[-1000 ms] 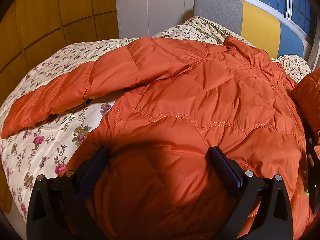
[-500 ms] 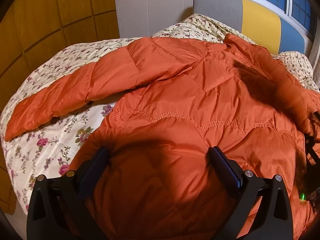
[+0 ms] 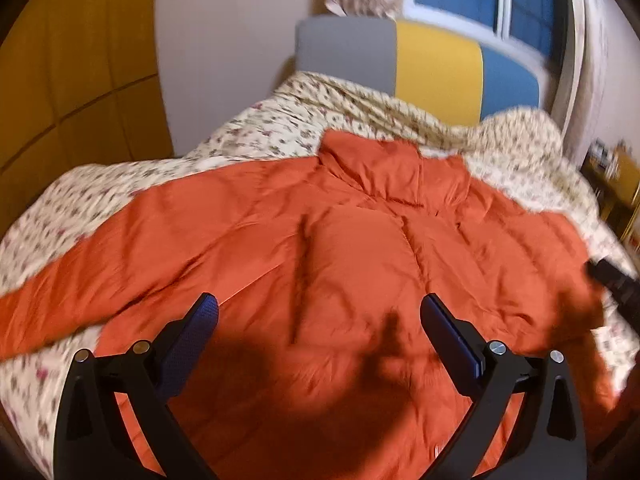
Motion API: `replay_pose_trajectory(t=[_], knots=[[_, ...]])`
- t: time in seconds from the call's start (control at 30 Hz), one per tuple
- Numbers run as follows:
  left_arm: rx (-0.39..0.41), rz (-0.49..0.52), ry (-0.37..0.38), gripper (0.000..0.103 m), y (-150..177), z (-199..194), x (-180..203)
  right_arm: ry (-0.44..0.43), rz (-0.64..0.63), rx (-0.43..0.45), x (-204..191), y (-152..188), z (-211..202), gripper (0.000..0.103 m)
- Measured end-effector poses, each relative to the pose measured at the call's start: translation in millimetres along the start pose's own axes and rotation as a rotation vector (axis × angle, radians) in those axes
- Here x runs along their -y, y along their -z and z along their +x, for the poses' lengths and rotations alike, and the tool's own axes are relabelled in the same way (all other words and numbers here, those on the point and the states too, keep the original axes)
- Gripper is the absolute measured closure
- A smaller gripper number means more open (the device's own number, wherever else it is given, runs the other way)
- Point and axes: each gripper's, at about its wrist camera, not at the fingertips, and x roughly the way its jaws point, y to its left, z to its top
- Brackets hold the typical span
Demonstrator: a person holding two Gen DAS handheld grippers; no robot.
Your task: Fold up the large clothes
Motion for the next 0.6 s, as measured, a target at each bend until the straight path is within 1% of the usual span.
replay_pose_trajectory(t=[0.03,0.1,0.17,0.23,0.27,0.3,0.33,0.43,0.47,0.5,0.57,0.6], knots=[[-0.015,0.017,-0.016,0.003,-2,13,6,0.011,0.047,-0.009,10,-7,9,0.063],[-0.048,0.042,-0.041,0.003,-2,37,12,0.031,0.079,-0.028,21,-18,24,0.064],[-0.086,0.052,-0.044,0.003,3,53,16,0.068,0.068,-0.041,21,0,33,0.064],[-0.104,0.035,-0.020,0.003,11,65,9,0.101,0.087,-0.080,26,-4,58,0.067],[-0.105,0.028,-0.014,0.003,13,66,9,0.105,0.111,-0.104,22,9,66,0.070],[-0.109,0.026,-0.012,0.003,14,69,9,0.094,0.147,-0.131,26,22,73,0.071],[-0.111,0.031,-0.013,0.003,14,71,9,0.086,0.163,-0.140,30,51,66,0.071],[-0.119,0.044,-0.019,0.003,17,75,11,0.099,0.165,-0.153,29,65,68,0.071],[-0.123,0.042,-0.016,0.003,17,76,10,0.099,0.167,-0.154,32,75,66,0.071],[-0.126,0.040,-0.011,0.003,18,76,9,0.094,0.173,-0.154,34,74,67,0.071],[-0.128,0.033,-0.005,0.003,19,76,8,0.078,0.190,-0.141,33,86,60,0.071],[-0.129,0.031,-0.002,0.003,19,76,8,0.071,0.206,-0.124,36,85,55,0.071]])
